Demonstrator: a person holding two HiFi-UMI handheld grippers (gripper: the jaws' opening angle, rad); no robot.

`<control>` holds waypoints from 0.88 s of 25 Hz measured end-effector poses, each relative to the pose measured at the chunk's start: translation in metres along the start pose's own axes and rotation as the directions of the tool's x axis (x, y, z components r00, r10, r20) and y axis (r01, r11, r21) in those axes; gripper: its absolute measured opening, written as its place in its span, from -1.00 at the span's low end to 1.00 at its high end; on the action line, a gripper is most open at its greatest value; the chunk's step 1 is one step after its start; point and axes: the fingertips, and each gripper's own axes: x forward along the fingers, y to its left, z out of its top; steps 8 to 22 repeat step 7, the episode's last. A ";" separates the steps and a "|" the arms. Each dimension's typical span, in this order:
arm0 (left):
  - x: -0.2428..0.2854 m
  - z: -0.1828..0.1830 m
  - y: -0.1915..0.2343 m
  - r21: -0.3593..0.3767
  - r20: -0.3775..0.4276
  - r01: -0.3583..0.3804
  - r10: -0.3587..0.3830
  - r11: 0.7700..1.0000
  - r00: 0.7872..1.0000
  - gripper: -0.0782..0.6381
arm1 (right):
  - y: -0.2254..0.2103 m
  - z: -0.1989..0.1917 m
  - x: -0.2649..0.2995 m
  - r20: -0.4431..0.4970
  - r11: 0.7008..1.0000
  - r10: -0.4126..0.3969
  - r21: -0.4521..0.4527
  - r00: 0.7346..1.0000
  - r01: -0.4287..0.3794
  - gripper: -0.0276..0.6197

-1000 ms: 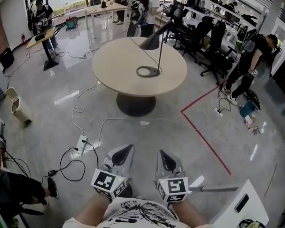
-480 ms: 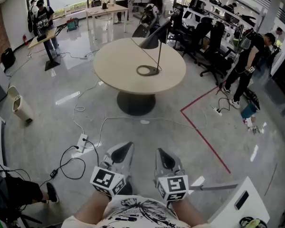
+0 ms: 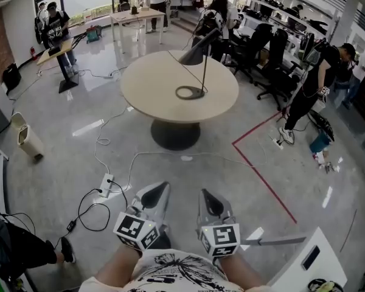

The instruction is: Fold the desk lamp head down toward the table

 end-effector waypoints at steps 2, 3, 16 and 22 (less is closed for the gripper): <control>-0.001 0.001 0.001 0.000 -0.001 -0.002 0.002 1.000 1.000 -0.77 | 0.000 -0.001 0.001 -0.007 1.000 -0.001 0.002 1.000 0.001 -0.89; -0.001 0.002 0.002 -0.001 -0.001 -0.003 0.003 1.000 1.000 -0.77 | 0.000 -0.001 0.001 -0.011 1.000 -0.003 0.003 1.000 0.003 -0.89; 0.000 0.003 0.001 -0.001 0.003 -0.006 0.006 1.000 1.000 -0.77 | -0.007 0.000 0.003 -0.019 1.000 -0.015 0.006 1.000 0.016 -0.89; 0.000 0.003 0.001 -0.001 0.003 -0.006 0.006 1.000 1.000 -0.77 | -0.007 0.000 0.003 -0.019 1.000 -0.015 0.006 1.000 0.016 -0.89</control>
